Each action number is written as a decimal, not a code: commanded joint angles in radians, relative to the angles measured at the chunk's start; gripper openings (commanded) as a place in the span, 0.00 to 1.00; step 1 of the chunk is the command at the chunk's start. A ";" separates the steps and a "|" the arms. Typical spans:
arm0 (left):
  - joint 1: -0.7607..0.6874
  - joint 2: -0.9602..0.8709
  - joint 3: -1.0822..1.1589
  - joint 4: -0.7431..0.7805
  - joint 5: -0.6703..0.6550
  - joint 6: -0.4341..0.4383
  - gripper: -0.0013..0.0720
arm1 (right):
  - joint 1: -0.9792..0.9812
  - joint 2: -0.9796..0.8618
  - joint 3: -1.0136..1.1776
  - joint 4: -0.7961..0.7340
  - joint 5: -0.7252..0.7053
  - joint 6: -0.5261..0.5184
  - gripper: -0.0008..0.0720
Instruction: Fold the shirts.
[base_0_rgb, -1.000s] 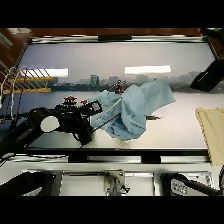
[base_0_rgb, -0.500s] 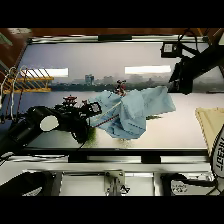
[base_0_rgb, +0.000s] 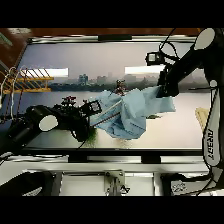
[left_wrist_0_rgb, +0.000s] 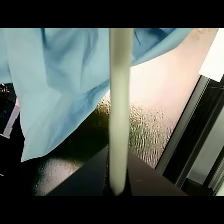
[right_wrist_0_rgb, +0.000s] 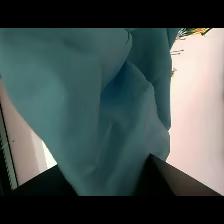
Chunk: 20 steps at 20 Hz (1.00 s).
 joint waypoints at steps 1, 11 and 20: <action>0.020 0.001 0.020 0.005 0.016 -0.001 0.08 | 0.009 -0.034 0.000 0.005 0.020 0.011 0.60; 0.183 -0.003 0.020 0.024 0.173 -0.001 0.50 | 0.009 -0.008 0.000 0.038 0.044 0.044 0.11; 0.316 -0.003 0.049 0.129 0.220 -0.005 0.69 | 0.009 0.103 0.000 0.087 0.043 0.103 0.11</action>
